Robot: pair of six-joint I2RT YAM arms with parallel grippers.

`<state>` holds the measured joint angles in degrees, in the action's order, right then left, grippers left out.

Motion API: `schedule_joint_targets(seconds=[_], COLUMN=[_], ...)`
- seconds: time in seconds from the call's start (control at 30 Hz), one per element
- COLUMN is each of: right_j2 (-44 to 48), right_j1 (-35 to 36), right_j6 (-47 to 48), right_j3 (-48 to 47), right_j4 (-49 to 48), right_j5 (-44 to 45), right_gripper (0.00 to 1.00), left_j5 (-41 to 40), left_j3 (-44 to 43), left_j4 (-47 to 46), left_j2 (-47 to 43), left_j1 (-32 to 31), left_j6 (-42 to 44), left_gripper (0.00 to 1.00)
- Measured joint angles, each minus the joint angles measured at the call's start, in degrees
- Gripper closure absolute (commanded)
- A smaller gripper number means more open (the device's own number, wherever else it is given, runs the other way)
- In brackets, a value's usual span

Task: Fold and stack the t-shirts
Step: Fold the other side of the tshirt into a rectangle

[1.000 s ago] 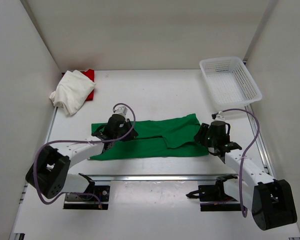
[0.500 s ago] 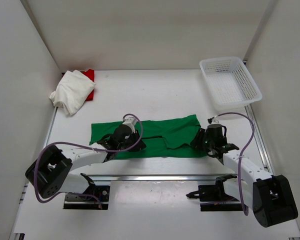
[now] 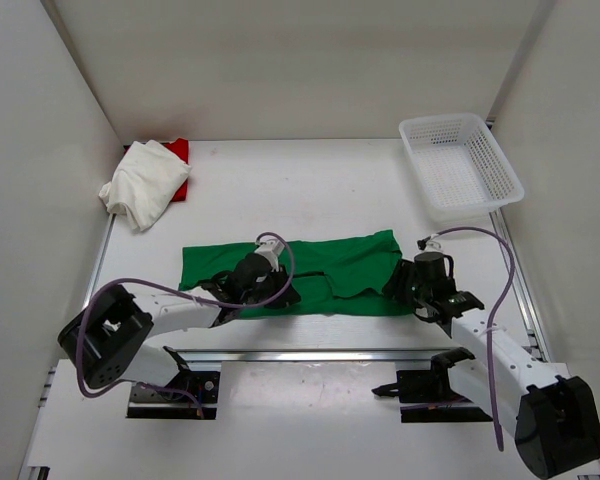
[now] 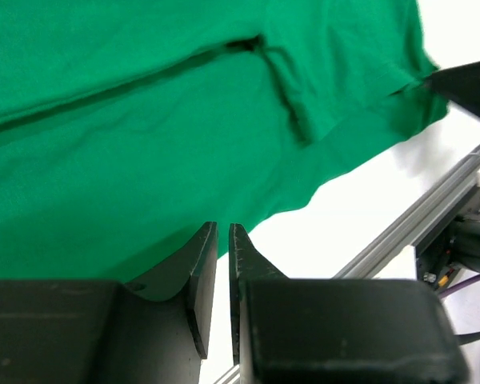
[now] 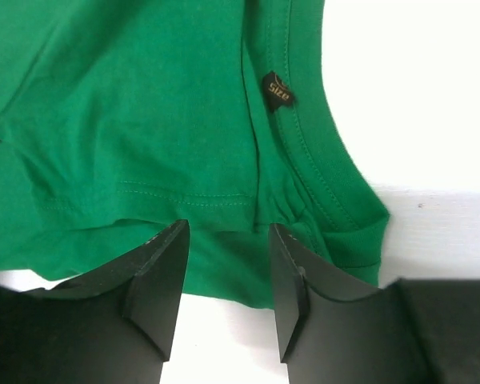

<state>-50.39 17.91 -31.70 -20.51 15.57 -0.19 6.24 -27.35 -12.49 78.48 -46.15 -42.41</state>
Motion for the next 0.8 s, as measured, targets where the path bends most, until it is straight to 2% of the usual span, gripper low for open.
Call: schedule_joint_targets(seconds=[0.07,0.1,0.2,0.43,0.5,0.57,0.8], right_j2=[0.46,0.28,-0.96,-6.05,-6.49,-6.47,-2.03], right_j1=[-1.29,-2.67,-5.88,-5.46,-5.03,-4.98,-5.14], right_j6=[0.00,-0.07,-0.66,-1.27,-1.38,-1.62,-1.14], right_j3=[-0.04,-0.02,0.70,0.92,0.92,0.92,-0.48], right_j4=[-0.09,-0.48,-2.91,-4.72,-4.94,-5.64,-1.60], right_j5=[-1.33,-2.91,-5.62,-9.11,-9.16,-9.66,-7.28], right_gripper=[0.60,0.64,0.67,0.70,0.79,0.99,1.00], left_j5=[0.22,0.26,0.48,0.48,0.48,0.48,0.68], left_j3=[0.00,0.00,0.00,0.00,0.00,0.00,0.00], left_j4=[0.00,-0.02,-0.04,-0.85,-1.20,-1.49,-1.73], left_j2=[1.20,1.77,2.82,2.84,2.84,2.86,3.34], left_j1=[-0.02,-0.11,-0.33,-1.33,-1.68,-1.99,-2.21], left_j6=[0.00,0.00,-0.04,-0.33,-0.39,-0.55,-0.74], left_gripper=[0.77,0.78,0.78,0.78,0.78,0.78,0.78])
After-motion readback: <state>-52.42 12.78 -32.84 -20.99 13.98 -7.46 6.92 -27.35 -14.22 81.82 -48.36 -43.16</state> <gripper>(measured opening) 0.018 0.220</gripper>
